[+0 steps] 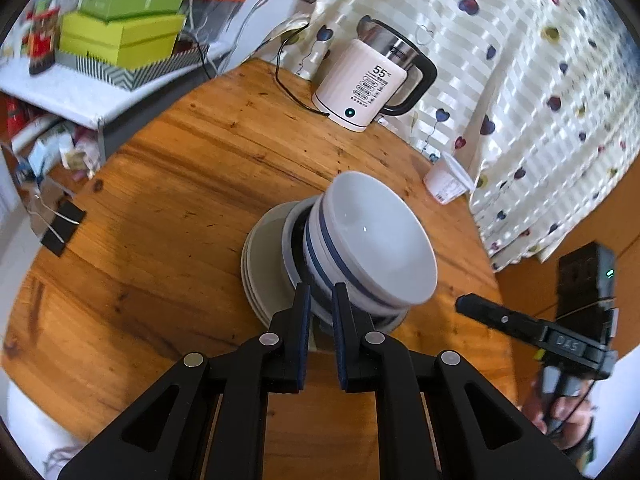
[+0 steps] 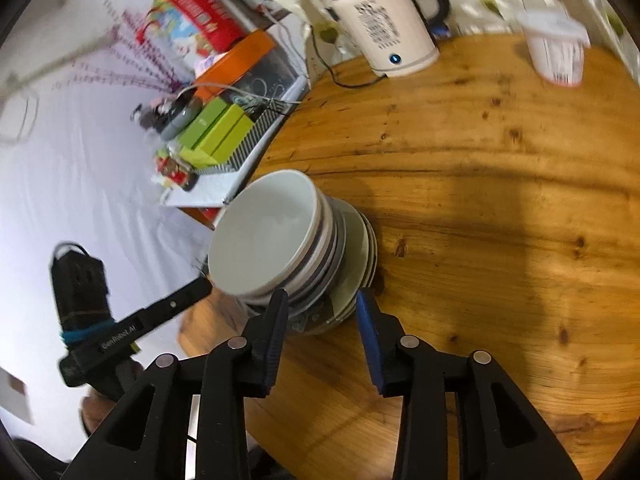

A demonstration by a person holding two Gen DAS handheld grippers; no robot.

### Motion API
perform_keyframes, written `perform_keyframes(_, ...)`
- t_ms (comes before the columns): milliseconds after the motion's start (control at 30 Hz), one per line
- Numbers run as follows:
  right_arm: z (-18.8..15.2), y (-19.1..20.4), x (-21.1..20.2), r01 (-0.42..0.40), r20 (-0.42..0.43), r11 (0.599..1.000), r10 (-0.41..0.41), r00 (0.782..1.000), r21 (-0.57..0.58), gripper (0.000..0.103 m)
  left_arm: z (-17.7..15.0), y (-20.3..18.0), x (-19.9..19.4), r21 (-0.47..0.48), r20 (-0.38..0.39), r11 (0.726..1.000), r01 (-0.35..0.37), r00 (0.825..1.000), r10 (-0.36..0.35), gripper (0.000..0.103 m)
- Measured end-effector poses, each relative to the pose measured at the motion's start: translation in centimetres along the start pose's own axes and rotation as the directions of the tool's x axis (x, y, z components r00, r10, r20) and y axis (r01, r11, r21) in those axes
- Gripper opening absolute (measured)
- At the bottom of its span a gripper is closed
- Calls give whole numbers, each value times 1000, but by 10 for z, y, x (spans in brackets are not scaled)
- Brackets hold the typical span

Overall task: Organize plates and bowls
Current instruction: 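Lower the bowl stack onto the beige plate stack with both grippers, then open both grippers and pull them back from the stack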

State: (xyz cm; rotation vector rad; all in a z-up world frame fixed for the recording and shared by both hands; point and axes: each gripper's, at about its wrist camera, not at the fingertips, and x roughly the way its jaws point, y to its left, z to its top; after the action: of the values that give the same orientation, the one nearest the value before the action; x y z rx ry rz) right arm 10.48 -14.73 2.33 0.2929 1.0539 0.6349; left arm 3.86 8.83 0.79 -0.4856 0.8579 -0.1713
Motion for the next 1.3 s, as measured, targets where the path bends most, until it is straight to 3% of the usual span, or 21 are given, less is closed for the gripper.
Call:
perform_keyframes(333,-27,27,0,129,15,979,-129,992,-158,39,-28,-30,-7,147,48,979,-142,989,137,11)
perform_keyframes(433,-37,37,1,167,20,963,-167,986,-210,47,-38,-36,-4,175,48,970,-170,985,164,11)
perform_keyframes(700,-56,52,1,230,44,932,-227,973,-281,57,-57,-45,-2,199,44,955,-219,976,214,11)
perform_keyframes(767,-59,55,2,240,48,927,-236,971,-290,57,-59,-47,-1,204,51,944,-259,966,254,11)
perform_keyframes(900,-65,60,3,260,59,913,-254,965,-313,58,-62,-46,-1,195,46,949,-249,969,244,11)
perform_keyframes(1300,-70,64,8,280,57,901,-277,959,-332,59,-63,-46,4,192,42,934,-300,954,297,11)
